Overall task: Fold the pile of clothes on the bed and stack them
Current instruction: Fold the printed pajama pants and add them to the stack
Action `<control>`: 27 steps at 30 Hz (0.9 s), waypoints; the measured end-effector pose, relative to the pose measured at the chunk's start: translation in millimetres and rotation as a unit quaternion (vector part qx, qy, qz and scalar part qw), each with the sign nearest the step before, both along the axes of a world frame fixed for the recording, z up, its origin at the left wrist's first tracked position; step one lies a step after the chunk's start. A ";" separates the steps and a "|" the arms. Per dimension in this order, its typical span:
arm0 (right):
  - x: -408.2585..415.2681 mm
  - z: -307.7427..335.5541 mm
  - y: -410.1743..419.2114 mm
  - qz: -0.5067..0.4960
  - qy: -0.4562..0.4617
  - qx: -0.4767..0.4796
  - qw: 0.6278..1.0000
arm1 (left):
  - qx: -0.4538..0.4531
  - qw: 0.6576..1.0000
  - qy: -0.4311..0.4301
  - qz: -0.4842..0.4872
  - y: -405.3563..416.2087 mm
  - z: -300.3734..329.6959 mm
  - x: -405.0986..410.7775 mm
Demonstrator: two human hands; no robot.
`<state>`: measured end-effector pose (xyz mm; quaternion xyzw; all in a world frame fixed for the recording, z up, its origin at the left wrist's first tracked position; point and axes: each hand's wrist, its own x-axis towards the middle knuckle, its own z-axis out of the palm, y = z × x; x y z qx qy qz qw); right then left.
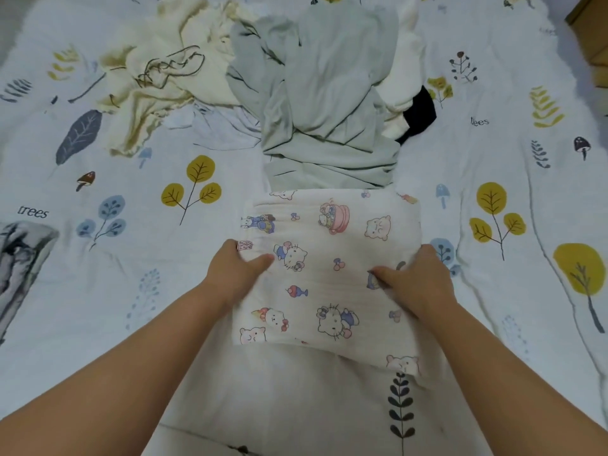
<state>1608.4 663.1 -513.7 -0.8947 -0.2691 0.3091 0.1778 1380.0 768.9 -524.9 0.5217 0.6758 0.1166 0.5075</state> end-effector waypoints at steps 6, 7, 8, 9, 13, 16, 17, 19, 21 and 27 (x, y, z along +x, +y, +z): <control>-17.3 50.3 -8.5 0.047 -0.003 0.077 0.996 | 0.027 0.999 -0.028 0.004 -22.3 39.5 -9.8; -19.2 61.5 -10.2 0.056 -0.001 0.084 0.995 | 0.034 0.999 -0.034 0.008 -26.0 49.4 -12.0; -20.7 73.2 -11.7 0.064 0.000 0.091 0.994 | 0.040 0.998 -0.039 0.014 -29.7 60.4 -14.0; -21.6 85.6 -13.1 0.071 -0.001 0.097 0.993 | 0.046 0.998 -0.043 0.020 -33.2 72.2 -15.5; -27.3 142.5 -13.3 0.109 0.000 0.123 0.986 | 0.077 0.996 -0.041 0.034 -43.5 127.2 -22.8; -36.5 187.3 -9.8 0.146 0.005 0.134 0.980 | 0.098 0.994 -0.037 0.041 -50.2 172.1 -32.0; -40.7 201.2 -8.5 0.162 0.006 0.142 0.977 | 0.104 0.993 -0.038 0.046 -52.4 186.8 -36.3; -50.6 226.4 -6.3 0.189 0.007 0.156 0.969 | 0.113 0.991 -0.037 0.056 -57.2 213.2 -46.7; -62.0 248.1 -3.8 0.217 0.006 0.169 0.961 | 0.120 0.989 -0.041 0.072 -62.9 236.4 -59.6; -111.3 297.3 7.8 0.290 -0.021 0.188 0.938 | 0.132 0.979 -0.066 0.142 -88.5 283.0 -115.1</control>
